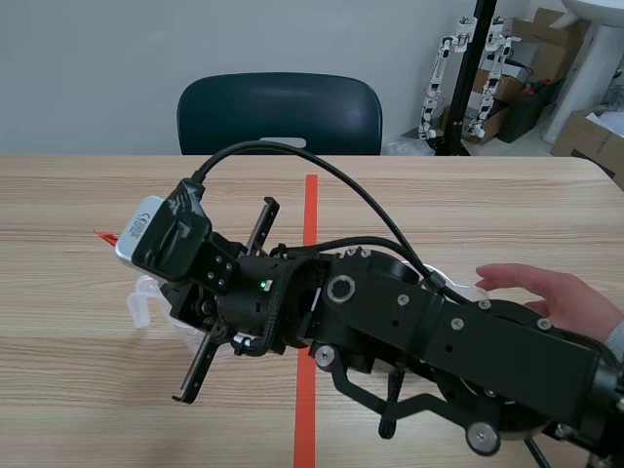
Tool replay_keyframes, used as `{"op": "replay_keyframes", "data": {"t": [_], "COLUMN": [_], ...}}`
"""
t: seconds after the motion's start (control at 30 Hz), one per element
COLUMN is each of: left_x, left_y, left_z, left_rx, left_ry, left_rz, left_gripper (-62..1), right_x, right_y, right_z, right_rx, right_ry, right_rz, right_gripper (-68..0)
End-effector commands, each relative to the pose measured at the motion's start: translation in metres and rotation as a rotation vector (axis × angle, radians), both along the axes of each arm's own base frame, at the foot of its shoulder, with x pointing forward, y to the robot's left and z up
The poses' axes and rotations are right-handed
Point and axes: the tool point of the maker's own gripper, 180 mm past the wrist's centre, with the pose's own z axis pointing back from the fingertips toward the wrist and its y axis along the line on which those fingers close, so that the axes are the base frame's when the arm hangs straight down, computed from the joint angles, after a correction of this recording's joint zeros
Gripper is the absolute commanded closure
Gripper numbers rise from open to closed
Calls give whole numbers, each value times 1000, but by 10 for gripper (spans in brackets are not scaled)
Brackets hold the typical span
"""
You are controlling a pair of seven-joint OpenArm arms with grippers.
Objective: Do the redox reaction experiment. lift the metal plate out of the left beaker
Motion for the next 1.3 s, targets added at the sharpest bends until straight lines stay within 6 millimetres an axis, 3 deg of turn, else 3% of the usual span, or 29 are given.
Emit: {"op": "replay_keyframes", "data": {"t": [0.0, 0.27, 0.5, 0.67, 1.27], "left_x": [0, 0, 0, 0, 1], "left_y": [3, 3, 3, 3, 3], "left_z": [6, 6, 6, 6, 5], "left_rx": [2, 2, 2, 2, 3], "left_ry": [-26, -25, -25, -25, -22], "left_rz": [1, 1, 1, 1, 1], "left_gripper": [-540, -540, -540, -540, -540], "right_x": [6, 7, 5, 0, -20], "right_y": [2, 1, 2, 3, 25], "right_z": [13, 10, 9, 6, 10], "right_rx": [23, -29, -33, -51, -17], "right_ry": [-31, -90, -91, -89, -79], "right_rz": [-1, 12, 22, 55, 113], "right_gripper": [-33, -44, -318, -431, -441]}}
